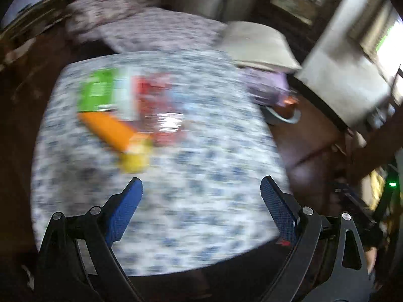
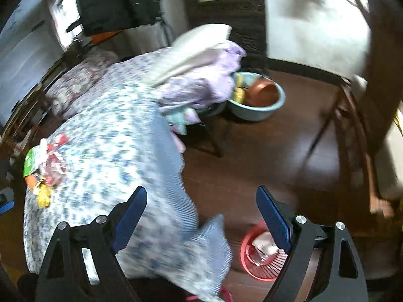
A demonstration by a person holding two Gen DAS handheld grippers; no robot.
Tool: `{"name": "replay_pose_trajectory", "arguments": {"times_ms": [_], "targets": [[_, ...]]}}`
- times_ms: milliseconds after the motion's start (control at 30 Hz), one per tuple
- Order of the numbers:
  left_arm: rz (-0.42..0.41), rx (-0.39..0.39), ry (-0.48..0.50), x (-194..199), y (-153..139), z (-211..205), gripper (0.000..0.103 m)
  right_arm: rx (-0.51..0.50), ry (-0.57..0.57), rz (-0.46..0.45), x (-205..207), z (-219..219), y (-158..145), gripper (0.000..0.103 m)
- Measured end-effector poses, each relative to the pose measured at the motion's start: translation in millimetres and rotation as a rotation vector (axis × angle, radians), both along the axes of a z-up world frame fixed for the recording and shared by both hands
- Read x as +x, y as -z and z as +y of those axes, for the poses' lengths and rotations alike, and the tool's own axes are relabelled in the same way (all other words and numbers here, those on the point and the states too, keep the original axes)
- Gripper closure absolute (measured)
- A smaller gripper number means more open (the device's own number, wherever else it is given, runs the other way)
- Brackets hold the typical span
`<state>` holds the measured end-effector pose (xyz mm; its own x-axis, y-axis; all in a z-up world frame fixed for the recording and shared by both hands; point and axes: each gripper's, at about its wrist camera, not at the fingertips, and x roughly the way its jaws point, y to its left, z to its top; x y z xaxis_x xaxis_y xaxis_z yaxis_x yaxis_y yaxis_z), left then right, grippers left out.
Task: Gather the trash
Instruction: 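Swing both tools back over the bed toward the remaining trash, then grasp the orange box with the left tool while the right tool grasps the clear wrapper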
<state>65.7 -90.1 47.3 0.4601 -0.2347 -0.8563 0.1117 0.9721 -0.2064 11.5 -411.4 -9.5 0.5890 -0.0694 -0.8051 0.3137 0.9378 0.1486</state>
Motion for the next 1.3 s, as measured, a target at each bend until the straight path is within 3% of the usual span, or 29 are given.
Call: {"name": "replay_pose_trajectory", "arguments": {"times_ms": [167, 333, 600, 733, 900, 1000, 1033, 1100, 1133, 1167, 1300], "targets": [[0.055, -0.030, -0.161, 28, 22, 70, 0.012, 0.013, -0.134, -0.011, 35, 66, -13, 0.016], [0.071, 0.029, -0.182, 51, 33, 92, 0.012, 0.034, -0.249, 0.016, 72, 123, -21, 0.016], [0.040, -0.079, -0.243, 56, 47, 152, 0.012, 0.039, -0.441, 0.088, 124, 215, -7, 0.017], [0.010, -0.020, -0.283, 59, 49, 172, 0.012, 0.037, -0.488, 0.086, 142, 250, -3, 0.022], [0.032, -0.057, -0.309, 60, 55, 190, 0.012, -0.029, -0.515, 0.112, 160, 290, 11, 0.028], [0.030, -0.062, -0.301, 61, 55, 190, 0.012, -0.083, -0.501, 0.152, 169, 299, 26, 0.043], [0.026, -0.060, -0.300, 61, 55, 190, 0.012, -0.075, -0.495, 0.172, 172, 297, 32, 0.058], [0.024, -0.057, -0.300, 60, 55, 190, 0.012, -0.026, -0.467, 0.208, 172, 288, 42, 0.065], [0.025, -0.057, -0.300, 60, 56, 191, 0.012, -0.013, -0.461, 0.204, 171, 284, 42, 0.080], [0.025, -0.059, -0.304, 60, 57, 192, 0.012, 0.003, -0.456, 0.189, 167, 280, 39, 0.087], [0.018, -0.069, -0.310, 60, 56, 193, 0.012, 0.048, -0.459, 0.092, 144, 262, 12, 0.087]]}}
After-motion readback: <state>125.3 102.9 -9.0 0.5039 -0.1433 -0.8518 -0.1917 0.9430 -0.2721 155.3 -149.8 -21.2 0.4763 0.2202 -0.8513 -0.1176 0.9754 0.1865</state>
